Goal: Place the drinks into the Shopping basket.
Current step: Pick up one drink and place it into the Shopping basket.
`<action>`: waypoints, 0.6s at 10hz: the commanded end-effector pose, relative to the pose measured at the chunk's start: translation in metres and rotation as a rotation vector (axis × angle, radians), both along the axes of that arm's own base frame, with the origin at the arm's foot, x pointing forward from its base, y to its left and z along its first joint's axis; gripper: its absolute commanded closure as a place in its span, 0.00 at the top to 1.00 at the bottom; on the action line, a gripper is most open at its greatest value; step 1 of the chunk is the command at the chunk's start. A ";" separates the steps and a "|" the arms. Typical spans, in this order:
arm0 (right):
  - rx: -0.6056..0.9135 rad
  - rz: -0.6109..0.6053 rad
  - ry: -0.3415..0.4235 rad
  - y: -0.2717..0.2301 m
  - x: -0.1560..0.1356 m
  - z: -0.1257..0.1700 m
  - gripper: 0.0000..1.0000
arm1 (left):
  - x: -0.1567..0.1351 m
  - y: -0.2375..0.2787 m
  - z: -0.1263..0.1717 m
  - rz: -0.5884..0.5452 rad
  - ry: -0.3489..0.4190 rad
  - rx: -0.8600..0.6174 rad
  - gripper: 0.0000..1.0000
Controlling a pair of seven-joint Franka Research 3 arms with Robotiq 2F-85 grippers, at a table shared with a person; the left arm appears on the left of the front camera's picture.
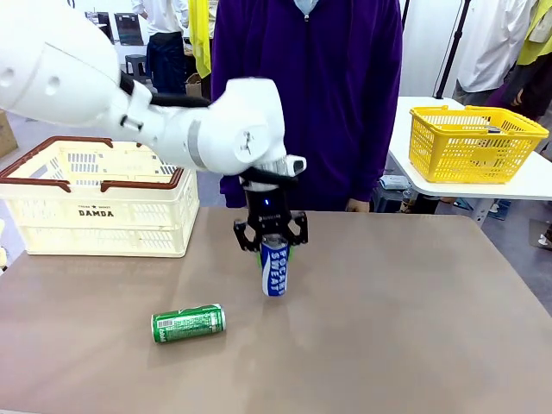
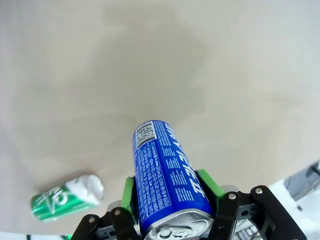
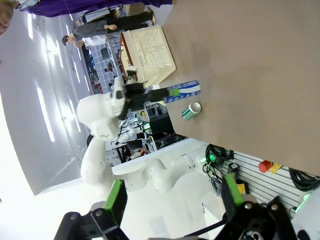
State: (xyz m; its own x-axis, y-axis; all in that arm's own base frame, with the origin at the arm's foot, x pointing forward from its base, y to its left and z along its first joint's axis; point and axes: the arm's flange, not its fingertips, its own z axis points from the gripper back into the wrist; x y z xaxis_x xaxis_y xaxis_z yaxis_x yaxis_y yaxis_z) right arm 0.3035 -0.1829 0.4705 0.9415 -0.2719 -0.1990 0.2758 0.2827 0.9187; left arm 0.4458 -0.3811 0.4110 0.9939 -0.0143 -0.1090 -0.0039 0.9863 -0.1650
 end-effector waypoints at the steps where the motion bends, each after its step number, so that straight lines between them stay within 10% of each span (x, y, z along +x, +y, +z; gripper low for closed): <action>1: 0.005 -0.002 0.014 -0.002 0.000 0.006 1.00 | -0.012 0.038 0.086 -0.137 -0.063 -0.018 0.00; 4: 0.005 -0.002 0.014 -0.002 0.000 0.006 1.00 | -0.057 0.067 0.155 -0.366 -0.199 -0.046 0.00; 6: 0.005 -0.002 0.014 -0.002 0.000 0.006 1.00 | -0.082 0.081 0.159 -0.296 -0.274 -0.203 0.00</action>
